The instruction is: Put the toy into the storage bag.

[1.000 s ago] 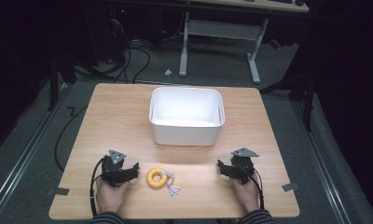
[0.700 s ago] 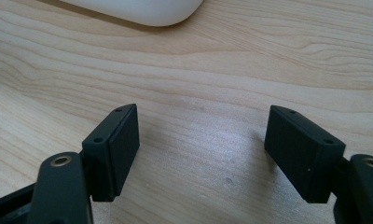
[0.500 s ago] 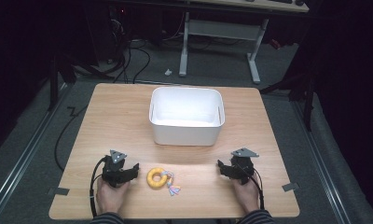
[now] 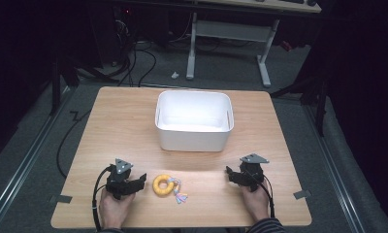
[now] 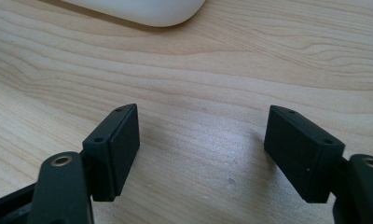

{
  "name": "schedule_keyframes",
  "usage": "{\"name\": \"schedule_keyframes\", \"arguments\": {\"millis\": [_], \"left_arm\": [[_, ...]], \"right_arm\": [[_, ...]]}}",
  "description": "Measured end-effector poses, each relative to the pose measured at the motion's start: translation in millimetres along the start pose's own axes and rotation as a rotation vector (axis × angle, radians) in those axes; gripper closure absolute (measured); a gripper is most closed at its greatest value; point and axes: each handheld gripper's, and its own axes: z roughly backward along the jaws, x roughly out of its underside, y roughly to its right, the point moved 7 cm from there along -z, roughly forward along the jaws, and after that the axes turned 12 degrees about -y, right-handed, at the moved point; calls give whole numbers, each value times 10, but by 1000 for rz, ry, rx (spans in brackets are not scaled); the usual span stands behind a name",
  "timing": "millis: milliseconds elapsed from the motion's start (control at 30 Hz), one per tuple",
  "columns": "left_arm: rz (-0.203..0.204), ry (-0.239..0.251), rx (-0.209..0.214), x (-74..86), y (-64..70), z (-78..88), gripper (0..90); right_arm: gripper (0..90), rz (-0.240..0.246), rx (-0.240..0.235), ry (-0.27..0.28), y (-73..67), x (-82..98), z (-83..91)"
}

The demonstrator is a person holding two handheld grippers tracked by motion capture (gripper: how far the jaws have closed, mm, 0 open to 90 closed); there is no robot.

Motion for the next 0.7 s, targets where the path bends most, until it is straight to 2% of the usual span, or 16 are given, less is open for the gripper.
{"name": "schedule_keyframes", "arguments": {"millis": [133,267,367,700], "left_arm": [[-14,3,22,-11,40,94,339],[-38,-16,43,-13,110,142,355],[-55,-33,55,-14,171,160,387],[-113,-75,79,-92,365,159,402]], "right_arm": [[268,1,1,0,1,1,0],[268,-1,0,-1,-2,2,2],[268,-2,-1,-1,-4,2,2],[268,0,-2,0,-5,4,3]]}}
